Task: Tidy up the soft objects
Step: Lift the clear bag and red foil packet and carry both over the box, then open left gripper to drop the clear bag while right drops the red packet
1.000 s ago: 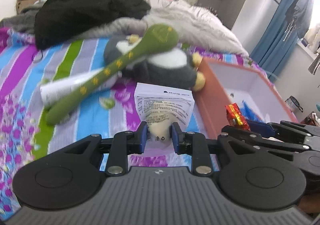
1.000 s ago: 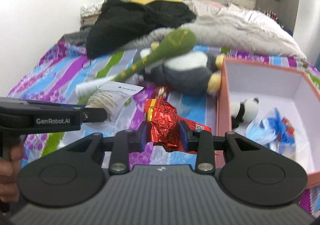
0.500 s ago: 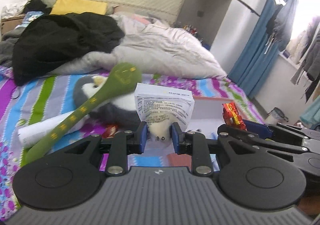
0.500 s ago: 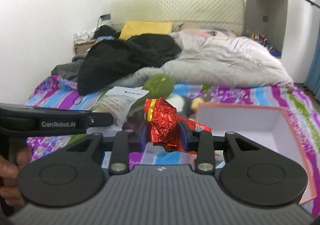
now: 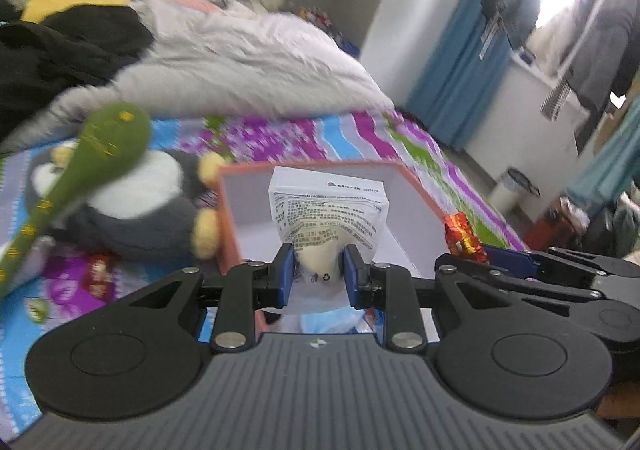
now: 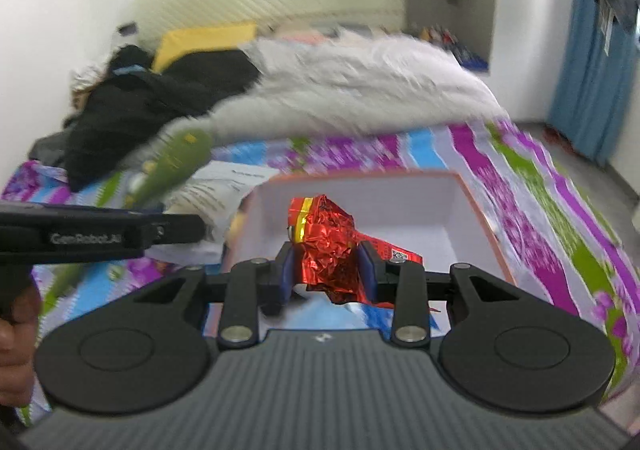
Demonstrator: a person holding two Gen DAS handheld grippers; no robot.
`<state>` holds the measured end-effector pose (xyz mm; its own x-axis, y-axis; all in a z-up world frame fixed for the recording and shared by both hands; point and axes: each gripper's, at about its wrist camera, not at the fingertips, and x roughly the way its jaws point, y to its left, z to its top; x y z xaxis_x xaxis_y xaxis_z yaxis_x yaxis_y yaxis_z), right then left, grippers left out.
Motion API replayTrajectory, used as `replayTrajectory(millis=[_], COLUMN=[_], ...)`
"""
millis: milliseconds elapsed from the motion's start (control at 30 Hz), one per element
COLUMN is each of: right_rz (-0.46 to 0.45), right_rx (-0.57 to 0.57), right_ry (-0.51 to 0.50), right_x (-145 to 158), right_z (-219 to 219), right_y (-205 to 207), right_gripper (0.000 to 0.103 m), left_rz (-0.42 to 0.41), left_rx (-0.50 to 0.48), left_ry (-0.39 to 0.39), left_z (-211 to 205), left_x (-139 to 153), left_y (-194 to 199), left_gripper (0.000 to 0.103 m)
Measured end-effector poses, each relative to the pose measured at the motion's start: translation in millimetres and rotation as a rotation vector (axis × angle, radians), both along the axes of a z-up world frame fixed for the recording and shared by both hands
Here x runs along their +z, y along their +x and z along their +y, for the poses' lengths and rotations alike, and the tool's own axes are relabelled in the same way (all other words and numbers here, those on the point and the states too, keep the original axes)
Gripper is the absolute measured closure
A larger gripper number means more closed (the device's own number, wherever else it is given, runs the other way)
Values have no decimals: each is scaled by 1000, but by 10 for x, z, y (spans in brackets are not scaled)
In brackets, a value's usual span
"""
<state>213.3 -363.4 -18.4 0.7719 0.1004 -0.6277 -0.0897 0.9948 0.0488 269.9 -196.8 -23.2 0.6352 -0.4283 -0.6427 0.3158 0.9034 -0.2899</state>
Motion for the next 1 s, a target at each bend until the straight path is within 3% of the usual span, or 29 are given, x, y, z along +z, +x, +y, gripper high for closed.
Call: replayTrajectory(millis=[267, 533, 700, 1000], right_rz=[195, 279, 297, 224], right_rx=[-52, -85, -110, -101], right_ry=[8, 40, 52, 67], right_x=[-753, -1096, -1138, -819], right_z=[-409, -650, -730, -634], right_y=[307, 450, 447, 273], right_gripper=[66, 63, 55, 55], left_rz=[165, 237, 233, 144], left_rx=[-74, -83, -77, -64], left_ry=[48, 95, 123, 97], left_z=[-447, -613, -620, -482], left_x=[-766, -1161, -1094, -671], left_y=[370, 506, 484, 256], left_gripper=[73, 73, 54, 52])
